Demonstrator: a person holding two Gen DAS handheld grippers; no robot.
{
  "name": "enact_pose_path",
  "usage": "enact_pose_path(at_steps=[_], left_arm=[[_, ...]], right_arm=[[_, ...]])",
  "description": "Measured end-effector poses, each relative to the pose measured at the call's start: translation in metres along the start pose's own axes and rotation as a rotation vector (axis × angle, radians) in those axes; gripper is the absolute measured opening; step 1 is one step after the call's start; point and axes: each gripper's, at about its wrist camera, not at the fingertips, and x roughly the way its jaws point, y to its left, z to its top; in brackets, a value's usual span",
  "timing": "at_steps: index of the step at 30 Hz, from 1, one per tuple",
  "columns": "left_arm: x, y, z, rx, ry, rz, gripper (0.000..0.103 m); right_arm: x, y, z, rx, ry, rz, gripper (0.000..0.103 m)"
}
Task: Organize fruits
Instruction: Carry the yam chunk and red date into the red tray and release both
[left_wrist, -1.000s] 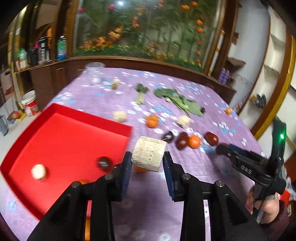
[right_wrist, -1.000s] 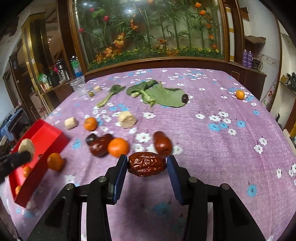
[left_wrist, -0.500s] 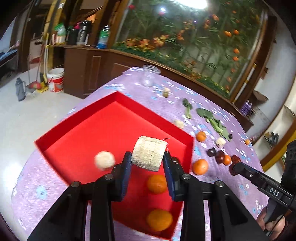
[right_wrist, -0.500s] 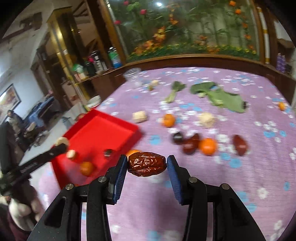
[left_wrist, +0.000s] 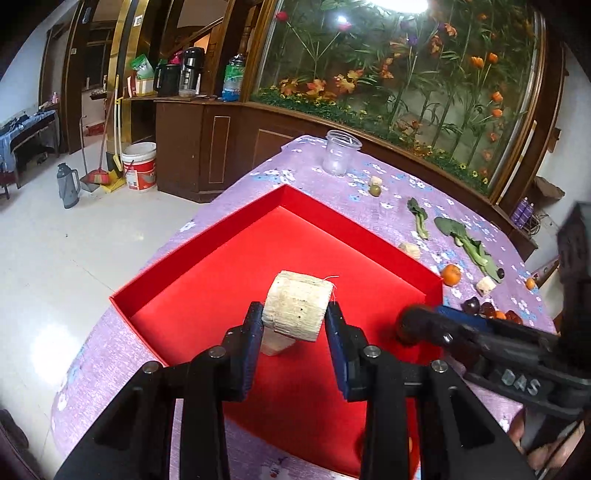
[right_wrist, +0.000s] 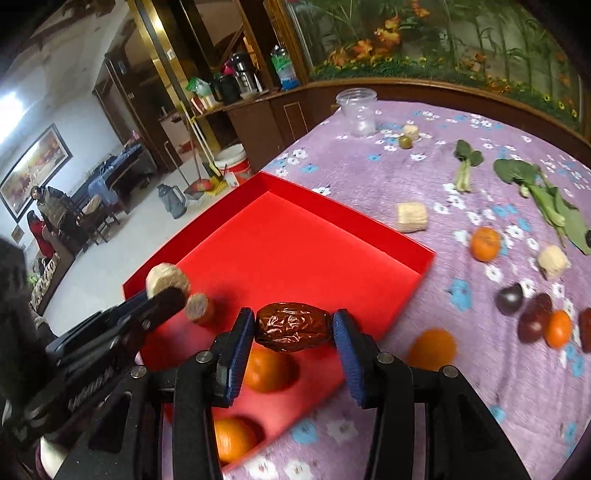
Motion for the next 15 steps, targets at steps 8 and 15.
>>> enact_pose_path(at_steps=[8, 15], left_arm=[[-0.001, 0.004, 0.001, 0.024, -0.011, 0.026, 0.033], [-0.004, 0.004, 0.003, 0.029, -0.025, 0.034, 0.046]], right_arm=[[0.034, 0.006, 0.013, -0.007, 0.054, -0.013, 0.049], [0.047, 0.007, 0.017, -0.004, 0.074, -0.018, 0.050]])
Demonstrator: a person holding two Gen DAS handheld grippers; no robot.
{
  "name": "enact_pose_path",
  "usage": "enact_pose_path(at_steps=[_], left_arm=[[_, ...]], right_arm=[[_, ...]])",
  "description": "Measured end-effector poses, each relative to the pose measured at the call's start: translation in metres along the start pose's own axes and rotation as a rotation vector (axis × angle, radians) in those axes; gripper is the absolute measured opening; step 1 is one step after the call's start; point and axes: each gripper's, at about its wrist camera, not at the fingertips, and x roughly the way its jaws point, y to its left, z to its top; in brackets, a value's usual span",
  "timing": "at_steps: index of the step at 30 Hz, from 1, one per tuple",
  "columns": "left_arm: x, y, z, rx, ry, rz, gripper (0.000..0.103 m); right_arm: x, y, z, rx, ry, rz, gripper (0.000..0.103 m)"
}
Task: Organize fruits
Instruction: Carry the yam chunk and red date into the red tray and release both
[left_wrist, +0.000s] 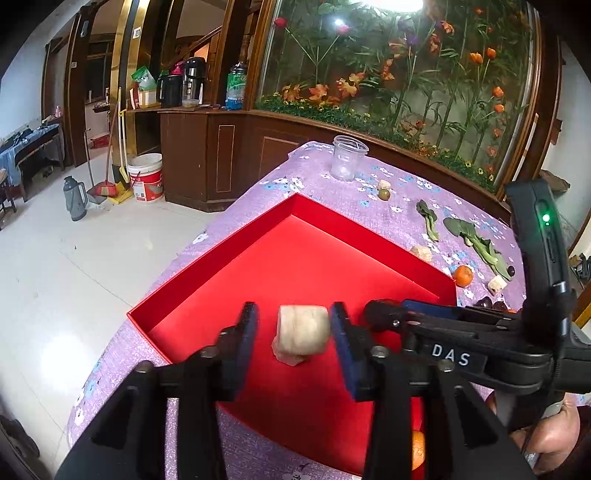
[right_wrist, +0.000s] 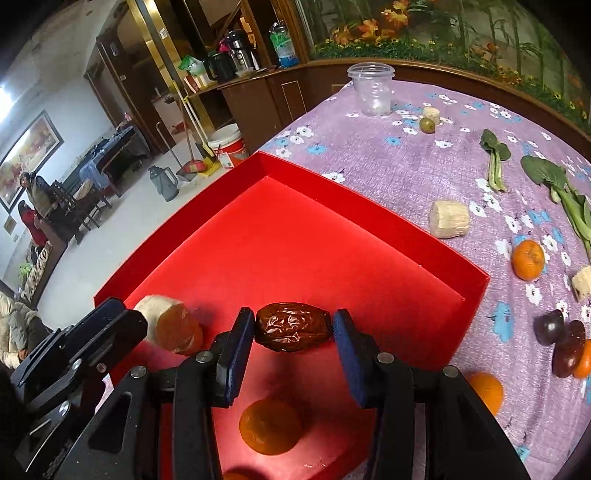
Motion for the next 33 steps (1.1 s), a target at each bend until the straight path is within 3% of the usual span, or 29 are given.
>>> enact_pose_path(at_steps=[5, 15, 18, 33], left_arm=[[-0.002, 0.001, 0.002, -0.004, -0.003, 0.008, 0.055], [-0.009, -0.001, 0.002, -0.014, -0.005, 0.011, 0.058], [-0.012, -0.004, 0.002, -0.008, -0.009, 0.016, 0.065], [-0.038, -0.043, -0.005, 0.090, -0.020, 0.025, 0.067]], right_arm=[[-0.003, 0.003, 0.001, -0.001, -0.011, 0.013, 0.050], [-0.020, 0.001, -0.002, 0.025, -0.043, 0.029, 0.051], [-0.025, -0.003, -0.004, 0.036, -0.049, 0.034, 0.052], [-0.066, -0.037, -0.033, 0.118, -0.108, 0.032, 0.057]])
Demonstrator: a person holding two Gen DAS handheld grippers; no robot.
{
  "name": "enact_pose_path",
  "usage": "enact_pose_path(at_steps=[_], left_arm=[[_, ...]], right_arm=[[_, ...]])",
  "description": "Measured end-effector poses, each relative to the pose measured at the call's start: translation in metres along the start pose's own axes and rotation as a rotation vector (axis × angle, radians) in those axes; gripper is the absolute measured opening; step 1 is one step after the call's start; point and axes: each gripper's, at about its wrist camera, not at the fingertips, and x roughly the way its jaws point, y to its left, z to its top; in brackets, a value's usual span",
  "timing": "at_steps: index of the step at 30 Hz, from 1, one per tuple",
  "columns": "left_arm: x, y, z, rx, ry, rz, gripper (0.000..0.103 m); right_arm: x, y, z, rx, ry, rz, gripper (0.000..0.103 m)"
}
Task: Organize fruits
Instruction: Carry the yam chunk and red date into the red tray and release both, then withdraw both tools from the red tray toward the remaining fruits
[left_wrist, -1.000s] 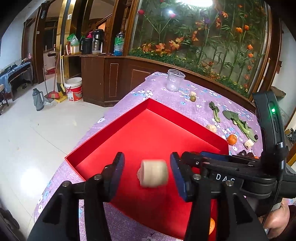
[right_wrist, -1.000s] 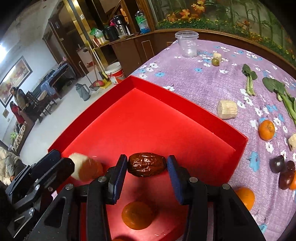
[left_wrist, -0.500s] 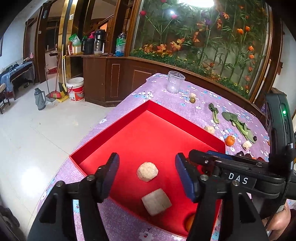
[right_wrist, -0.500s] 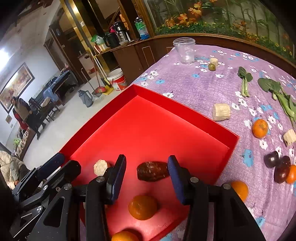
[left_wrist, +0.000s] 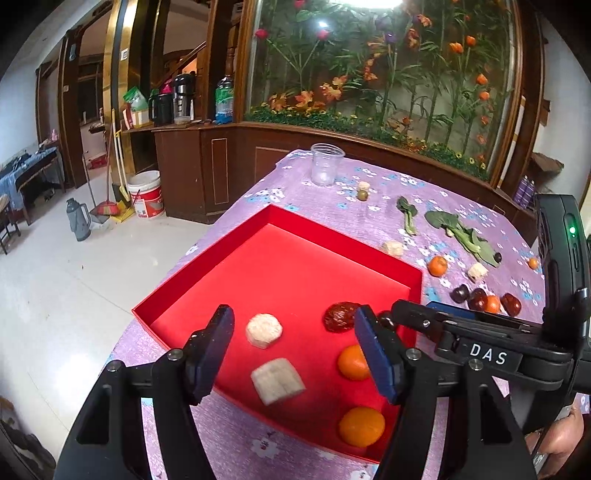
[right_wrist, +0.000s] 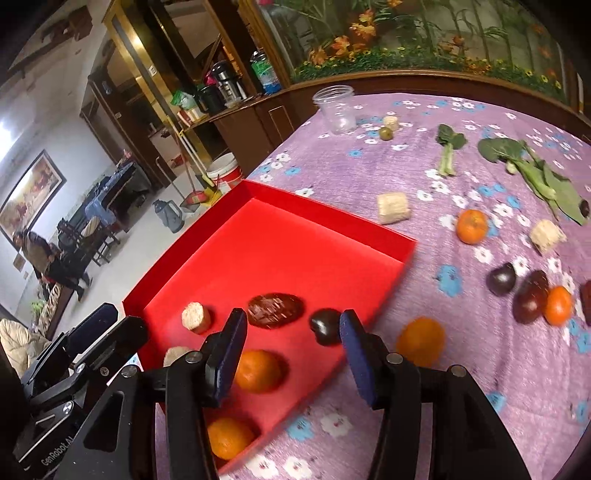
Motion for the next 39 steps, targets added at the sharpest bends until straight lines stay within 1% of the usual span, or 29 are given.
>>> enact_pose_path(at_steps=[5, 17, 23, 25, 26, 28, 32, 39], left_arm=[[-0.008, -0.017, -0.003, 0.041, -0.003, -0.001, 0.071], [-0.014, -0.056, -0.010, 0.137, 0.011, -0.014, 0.072], [-0.007, -0.066, -0.015, 0.136, 0.052, -0.054, 0.072], [0.000, -0.069, -0.018, 0.126, 0.076, -0.073, 0.072], [0.003, -0.071, -0.019, 0.122, 0.086, -0.084, 0.072], [0.008, -0.077, -0.022, 0.121, 0.106, -0.114, 0.072], [0.016, -0.096, -0.027, 0.149, 0.130, -0.164, 0.072], [0.027, -0.131, -0.028, 0.223, 0.163, -0.229, 0.072]], right_arm=[[-0.019, -0.023, -0.011, 0.039, -0.021, -0.012, 0.059], [-0.060, -0.089, -0.036, 0.153, -0.064, -0.056, 0.060], [-0.086, -0.124, -0.046, 0.190, -0.094, -0.094, 0.060], [-0.097, -0.138, -0.049, 0.213, -0.109, -0.114, 0.062], [-0.101, -0.143, -0.051, 0.223, -0.116, -0.121, 0.064], [-0.109, -0.158, -0.053, 0.250, -0.130, -0.135, 0.065], [-0.117, -0.183, -0.054, 0.296, -0.140, -0.152, 0.065], [-0.118, -0.205, -0.054, 0.320, -0.144, -0.170, 0.065]])
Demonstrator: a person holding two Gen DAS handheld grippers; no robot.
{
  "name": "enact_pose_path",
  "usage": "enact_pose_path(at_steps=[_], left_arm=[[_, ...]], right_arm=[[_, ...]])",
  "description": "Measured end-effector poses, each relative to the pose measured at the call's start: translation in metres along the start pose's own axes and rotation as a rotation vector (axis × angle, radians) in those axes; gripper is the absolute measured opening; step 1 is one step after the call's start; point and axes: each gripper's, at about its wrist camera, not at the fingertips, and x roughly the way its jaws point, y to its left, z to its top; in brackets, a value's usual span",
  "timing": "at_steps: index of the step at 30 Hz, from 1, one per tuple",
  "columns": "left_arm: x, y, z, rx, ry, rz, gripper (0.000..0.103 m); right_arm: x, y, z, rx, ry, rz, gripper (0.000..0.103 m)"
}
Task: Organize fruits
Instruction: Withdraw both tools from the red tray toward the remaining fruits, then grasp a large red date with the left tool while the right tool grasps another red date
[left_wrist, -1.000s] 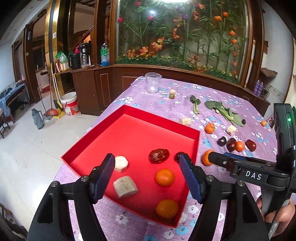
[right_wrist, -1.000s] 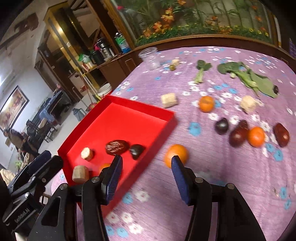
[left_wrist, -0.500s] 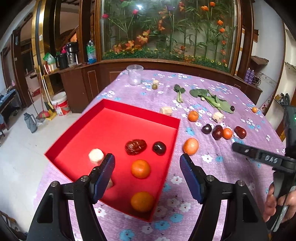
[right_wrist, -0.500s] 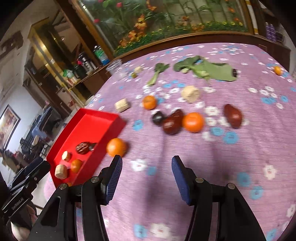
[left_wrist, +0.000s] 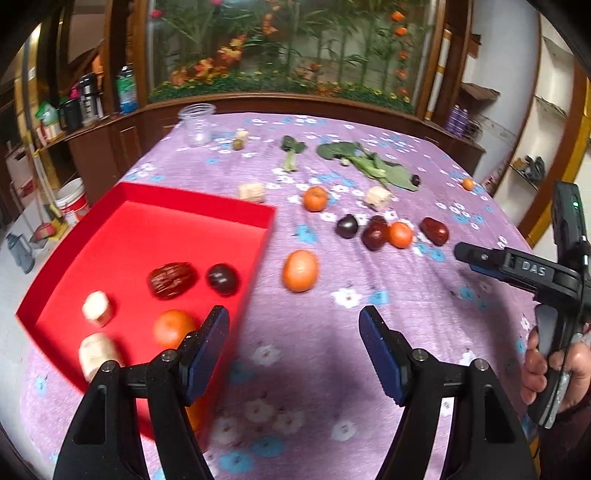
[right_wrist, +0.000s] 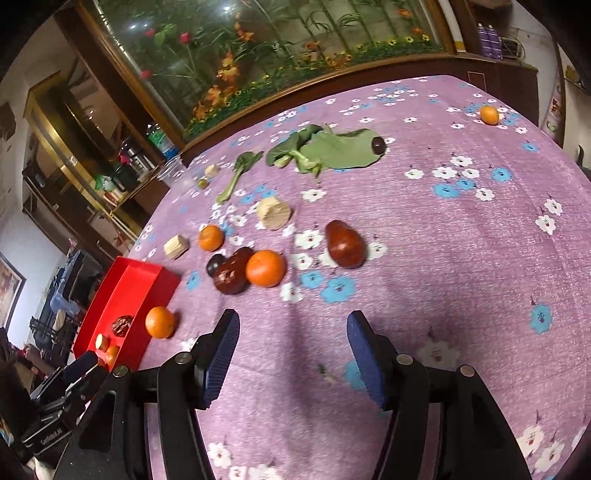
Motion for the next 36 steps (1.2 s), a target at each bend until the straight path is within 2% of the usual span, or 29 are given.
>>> enact_pose_path(at_steps=[6, 11, 15, 18, 23, 24, 26, 27, 28, 30, 33, 36], left_arm=[[0.018, -0.025, 0.026, 0.066, -0.019, -0.062, 0.072], [0.037, -0.032, 0.033, 0.094, -0.008, -0.031, 0.072], [0.056, -0.018, 0.030, 0.061, 0.044, -0.015, 0.071], [0.060, -0.015, 0.034, 0.049, 0.046, -0.011, 0.071], [0.064, -0.041, 0.046, 0.133, 0.026, -0.046, 0.070], [0.067, -0.046, 0.048, 0.146, 0.031, -0.059, 0.066], [0.077, -0.059, 0.053, 0.186, 0.047, -0.098, 0.037], [0.083, -0.064, 0.055, 0.201, 0.054, -0.111, 0.032], [0.090, -0.067, 0.058, 0.211, 0.061, -0.122, 0.031], [0.104, -0.070, 0.064, 0.215, 0.066, -0.149, 0.030], [0.118, -0.074, 0.070, 0.227, 0.082, -0.192, 0.030], [0.131, -0.080, 0.073, 0.262, 0.098, -0.193, 0.030]], right_arm=[[0.007, -0.009, 0.018, -0.016, -0.011, -0.044, 0.065], [0.013, -0.011, 0.028, -0.049, -0.001, -0.070, 0.065], [0.023, -0.017, 0.030, -0.052, 0.012, -0.068, 0.065], [0.031, -0.021, 0.033, -0.048, 0.020, -0.075, 0.065], [0.040, -0.022, 0.039, -0.075, 0.019, -0.109, 0.065], [0.041, -0.020, 0.040, -0.087, 0.017, -0.117, 0.065], [0.044, -0.016, 0.042, -0.121, 0.016, -0.139, 0.065], [0.046, -0.013, 0.043, -0.140, 0.013, -0.154, 0.065], [0.047, -0.012, 0.044, -0.153, 0.009, -0.166, 0.064], [0.048, -0.010, 0.047, -0.167, 0.004, -0.173, 0.058], [0.051, -0.010, 0.050, -0.172, 0.005, -0.167, 0.056], [0.057, -0.010, 0.052, -0.174, 0.012, -0.163, 0.054]])
